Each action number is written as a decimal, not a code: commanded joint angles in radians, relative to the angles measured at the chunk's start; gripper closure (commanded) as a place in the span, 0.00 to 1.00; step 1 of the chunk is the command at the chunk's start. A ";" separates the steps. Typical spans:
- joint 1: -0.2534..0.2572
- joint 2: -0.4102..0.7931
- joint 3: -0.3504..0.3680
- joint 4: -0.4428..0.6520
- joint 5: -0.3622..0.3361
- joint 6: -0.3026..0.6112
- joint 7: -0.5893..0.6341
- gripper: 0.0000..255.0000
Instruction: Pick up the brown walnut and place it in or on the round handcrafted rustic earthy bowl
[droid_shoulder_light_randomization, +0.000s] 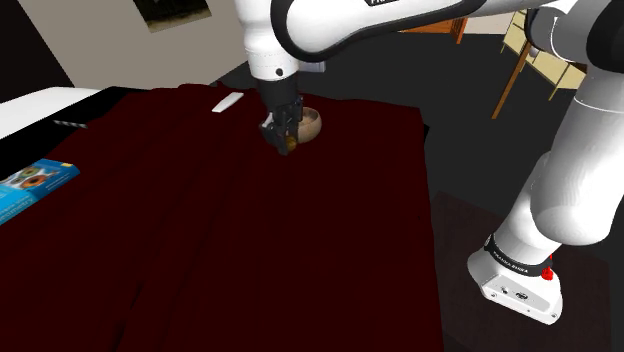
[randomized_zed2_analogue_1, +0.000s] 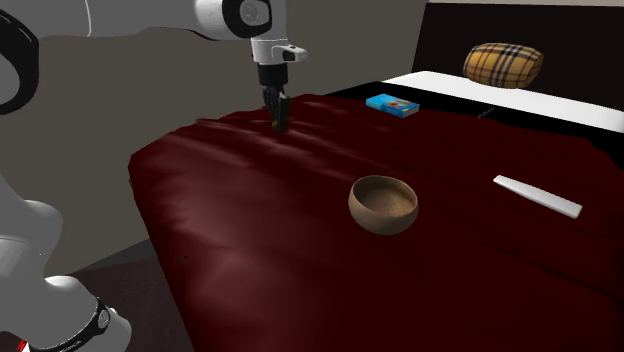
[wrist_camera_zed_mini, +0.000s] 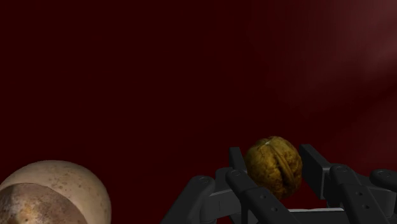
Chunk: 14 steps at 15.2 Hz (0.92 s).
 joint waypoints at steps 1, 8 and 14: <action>-0.021 0.014 -0.017 0.018 -0.006 -0.001 -0.040 1.00; -0.091 0.098 -0.075 0.131 -0.034 -0.023 -0.174 1.00; -0.137 0.213 -0.119 0.296 -0.066 -0.067 -0.281 1.00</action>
